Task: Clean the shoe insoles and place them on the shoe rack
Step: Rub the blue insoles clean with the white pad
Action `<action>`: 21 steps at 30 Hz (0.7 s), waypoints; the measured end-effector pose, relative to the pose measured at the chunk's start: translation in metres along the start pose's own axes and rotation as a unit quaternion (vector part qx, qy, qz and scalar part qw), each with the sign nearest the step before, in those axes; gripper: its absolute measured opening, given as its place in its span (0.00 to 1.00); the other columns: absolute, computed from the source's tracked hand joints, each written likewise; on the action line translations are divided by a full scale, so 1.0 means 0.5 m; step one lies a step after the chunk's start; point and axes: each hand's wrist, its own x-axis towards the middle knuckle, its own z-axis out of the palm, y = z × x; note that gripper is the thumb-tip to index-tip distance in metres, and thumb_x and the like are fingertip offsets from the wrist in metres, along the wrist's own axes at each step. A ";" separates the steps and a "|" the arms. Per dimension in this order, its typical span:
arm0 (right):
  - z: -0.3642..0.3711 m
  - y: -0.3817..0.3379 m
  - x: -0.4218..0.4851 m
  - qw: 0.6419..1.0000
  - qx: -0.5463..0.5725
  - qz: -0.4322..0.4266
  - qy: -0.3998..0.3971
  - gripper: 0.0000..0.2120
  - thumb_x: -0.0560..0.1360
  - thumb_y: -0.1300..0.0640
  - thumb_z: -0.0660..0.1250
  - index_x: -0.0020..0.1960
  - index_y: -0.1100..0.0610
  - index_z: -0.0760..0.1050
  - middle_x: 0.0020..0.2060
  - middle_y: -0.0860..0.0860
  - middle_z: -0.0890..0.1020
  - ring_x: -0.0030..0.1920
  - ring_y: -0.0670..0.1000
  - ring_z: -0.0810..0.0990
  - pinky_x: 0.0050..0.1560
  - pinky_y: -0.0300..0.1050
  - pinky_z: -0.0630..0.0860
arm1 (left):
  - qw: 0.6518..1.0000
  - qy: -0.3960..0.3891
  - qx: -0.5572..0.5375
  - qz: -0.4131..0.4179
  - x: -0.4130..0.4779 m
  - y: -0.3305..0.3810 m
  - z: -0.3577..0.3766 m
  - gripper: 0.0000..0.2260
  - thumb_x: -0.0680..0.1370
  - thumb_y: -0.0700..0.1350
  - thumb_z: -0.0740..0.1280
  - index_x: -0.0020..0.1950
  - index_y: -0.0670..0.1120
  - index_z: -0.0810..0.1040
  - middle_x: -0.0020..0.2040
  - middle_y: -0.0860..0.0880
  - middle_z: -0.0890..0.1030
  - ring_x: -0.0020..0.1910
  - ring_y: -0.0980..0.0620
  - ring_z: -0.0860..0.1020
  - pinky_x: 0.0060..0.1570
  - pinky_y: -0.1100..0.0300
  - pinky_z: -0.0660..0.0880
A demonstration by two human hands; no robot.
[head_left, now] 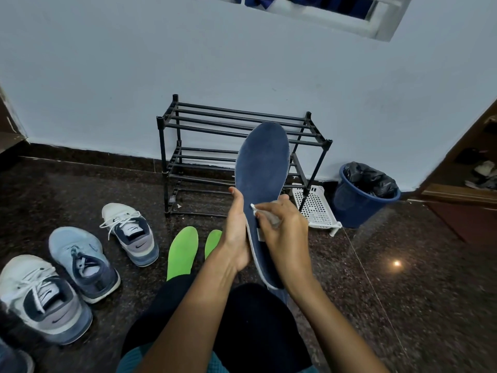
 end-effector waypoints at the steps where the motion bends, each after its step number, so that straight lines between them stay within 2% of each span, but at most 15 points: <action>1: 0.000 0.001 0.002 1.000 0.002 0.000 0.003 0.07 0.71 0.69 0.67 0.45 0.62 0.82 0.40 0.55 0.79 0.41 0.50 0.78 0.44 0.30 0.71 | 1.000 0.002 -0.001 -0.001 -0.002 0.000 0.001 0.39 0.77 0.68 0.42 0.63 0.39 0.76 0.58 0.43 0.82 0.53 0.49 0.82 0.48 0.60 0.79; 3: 0.002 -0.003 -0.005 1.000 0.013 0.002 -0.002 0.07 0.71 0.69 0.68 0.46 0.62 0.82 0.41 0.56 0.80 0.41 0.48 0.78 0.45 0.27 0.70 | 1.000 -0.006 0.000 -0.001 -0.002 0.001 0.000 0.40 0.77 0.68 0.41 0.61 0.38 0.77 0.53 0.43 0.83 0.48 0.50 0.83 0.43 0.61 0.80; 6: 0.003 -0.014 -0.033 0.999 0.047 0.007 -0.021 0.08 0.70 0.68 0.69 0.46 0.59 0.83 0.41 0.53 0.81 0.42 0.43 0.77 0.46 0.24 0.68 | 0.999 -0.030 -0.019 -0.003 -0.003 0.004 -0.001 0.40 0.77 0.68 0.41 0.57 0.38 0.78 0.38 0.44 0.82 0.32 0.51 0.81 0.31 0.64 0.77; 8: 0.003 -0.017 -0.042 0.998 0.054 0.000 -0.024 0.08 0.70 0.68 0.69 0.45 0.59 0.83 0.40 0.53 0.81 0.42 0.43 0.77 0.47 0.22 0.66 | 0.999 -0.036 -0.030 -0.007 -0.003 0.006 -0.001 0.40 0.77 0.69 0.41 0.57 0.39 0.78 0.32 0.45 0.79 0.28 0.53 0.78 0.29 0.65 0.76; 10: 0.000 -0.014 -0.035 0.999 0.041 -0.005 -0.021 0.08 0.69 0.68 0.69 0.44 0.59 0.83 0.40 0.53 0.81 0.43 0.43 0.76 0.46 0.22 0.66 | 0.999 -0.037 -0.027 -0.006 -0.004 0.004 0.002 0.40 0.77 0.68 0.41 0.58 0.38 0.78 0.33 0.44 0.81 0.29 0.52 0.80 0.29 0.64 0.76; 14: -0.003 -0.011 -0.009 1.000 0.014 -0.008 -0.003 0.07 0.70 0.69 0.68 0.44 0.61 0.82 0.40 0.55 0.80 0.39 0.44 0.75 0.45 0.23 0.67 | 0.999 -0.031 -0.001 0.007 -0.004 0.001 0.004 0.39 0.78 0.67 0.42 0.60 0.36 0.77 0.47 0.43 0.84 0.43 0.51 0.83 0.39 0.62 0.79; 16: -0.003 -0.012 -0.006 1.000 0.014 -0.007 -0.002 0.07 0.70 0.70 0.68 0.45 0.62 0.82 0.40 0.55 0.79 0.39 0.44 0.75 0.44 0.23 0.67 | 1.000 -0.026 0.007 0.010 -0.005 0.000 0.002 0.40 0.78 0.67 0.42 0.62 0.36 0.76 0.50 0.43 0.83 0.46 0.51 0.83 0.42 0.62 0.79; 18: -0.003 -0.014 -0.016 0.999 0.029 -0.002 -0.014 0.08 0.71 0.69 0.67 0.46 0.61 0.82 0.41 0.55 0.79 0.41 0.42 0.75 0.45 0.23 0.67 | 0.999 -0.028 0.009 0.016 -0.005 0.001 0.000 0.39 0.78 0.66 0.42 0.60 0.36 0.77 0.47 0.44 0.84 0.43 0.51 0.83 0.40 0.62 0.79; 21: 0.000 -0.018 -0.039 0.998 0.058 -0.001 -0.023 0.09 0.70 0.70 0.68 0.46 0.60 0.82 0.41 0.54 0.80 0.41 0.42 0.76 0.46 0.22 0.67 | 0.999 -0.029 -0.005 0.015 -0.007 0.003 0.000 0.39 0.77 0.68 0.42 0.57 0.38 0.79 0.37 0.44 0.82 0.32 0.52 0.80 0.31 0.64 0.76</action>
